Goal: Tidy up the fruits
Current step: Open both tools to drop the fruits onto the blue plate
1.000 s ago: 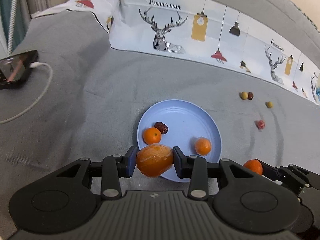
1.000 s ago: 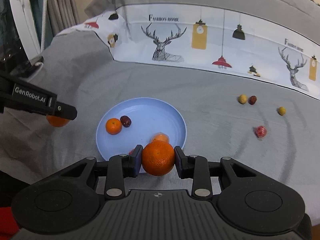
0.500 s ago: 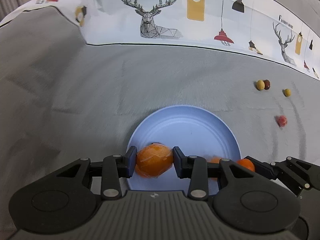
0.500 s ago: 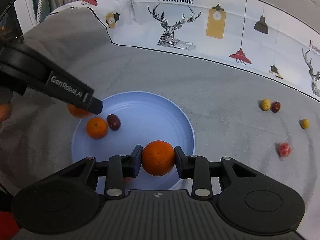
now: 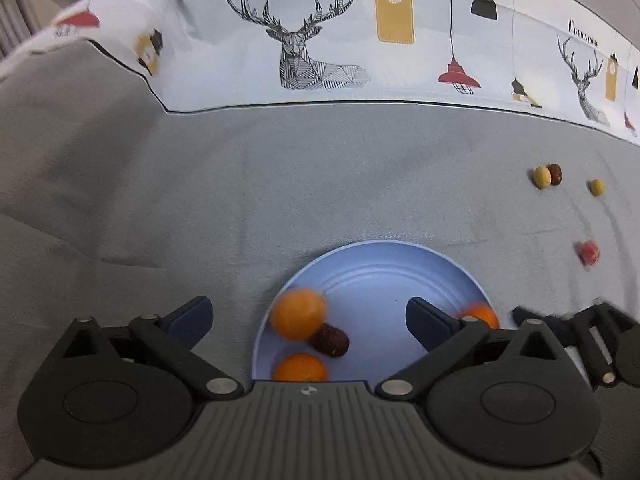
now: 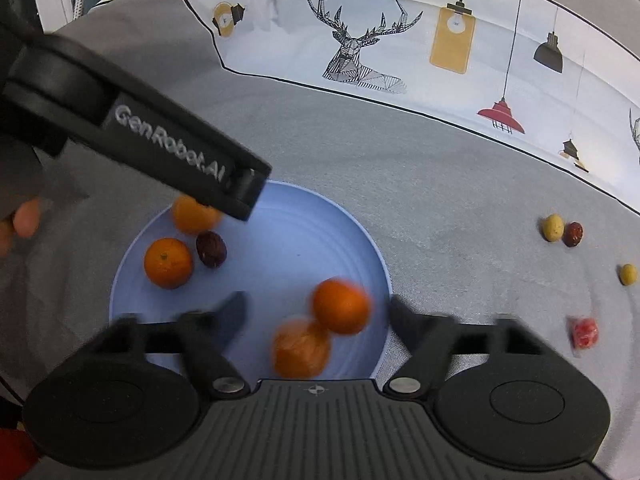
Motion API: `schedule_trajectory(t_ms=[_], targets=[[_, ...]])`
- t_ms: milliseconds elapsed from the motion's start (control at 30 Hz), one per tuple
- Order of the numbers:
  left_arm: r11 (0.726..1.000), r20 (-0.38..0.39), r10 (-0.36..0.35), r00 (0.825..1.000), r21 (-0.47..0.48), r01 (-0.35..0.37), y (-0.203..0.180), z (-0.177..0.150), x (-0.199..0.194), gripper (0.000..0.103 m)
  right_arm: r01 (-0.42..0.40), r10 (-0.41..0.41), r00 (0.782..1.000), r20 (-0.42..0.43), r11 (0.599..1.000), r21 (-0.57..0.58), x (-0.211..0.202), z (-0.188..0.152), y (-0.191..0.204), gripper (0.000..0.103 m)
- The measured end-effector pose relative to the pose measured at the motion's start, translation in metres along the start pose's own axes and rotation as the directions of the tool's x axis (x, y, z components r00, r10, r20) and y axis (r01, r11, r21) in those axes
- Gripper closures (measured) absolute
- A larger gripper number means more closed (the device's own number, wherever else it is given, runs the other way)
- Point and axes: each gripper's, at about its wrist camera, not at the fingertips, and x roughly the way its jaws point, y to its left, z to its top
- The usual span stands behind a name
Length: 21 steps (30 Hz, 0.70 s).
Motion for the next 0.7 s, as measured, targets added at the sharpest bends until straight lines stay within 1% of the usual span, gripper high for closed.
schedule_trajectory(t_ms=[100,167,233,333,400,500,700], targets=[[0.999,-0.038,0.034,0.999,0.035,-0.032,-0.001,-0.004,-0.011,0.0,0.017,-0.017,1.0,-0.012,0.999,0.037,-0.014,-0.004,0.002,0.009],[0.999,-0.036,0.035,0.999,0.021,-0.034,0.003,-0.012,-0.024,0.0,0.011,-0.009,1.0,-0.029,0.996,0.086,-0.027,-0.011,0.005,0.008],[0.999,-0.041,0.037,0.998,0.003,-0.037,0.008,-0.02,-0.037,0.0,0.007,0.0,0.999,-0.052,0.992,0.128,-0.041,-0.018,0.009,0.005],[0.998,-0.045,0.049,0.998,-0.023,-0.05,0.012,-0.037,-0.059,0.0,0.0,0.019,0.996,-0.092,0.98,0.2,-0.062,-0.03,0.015,0.005],[0.997,-0.041,0.065,0.997,-0.025,-0.066,0.015,-0.049,-0.073,0.0,-0.014,0.039,0.994,-0.1,0.971,0.239,-0.078,-0.038,0.016,0.004],[0.996,-0.015,0.087,0.996,-0.025,-0.088,0.018,-0.07,-0.097,0.0,-0.009,0.028,0.997,-0.074,0.967,0.255,-0.102,-0.046,0.022,0.003],[0.994,0.01,0.105,0.994,-0.036,-0.105,0.023,-0.109,-0.133,0.0,0.015,-0.024,0.999,0.032,0.97,0.241,-0.149,-0.055,0.03,0.002]])
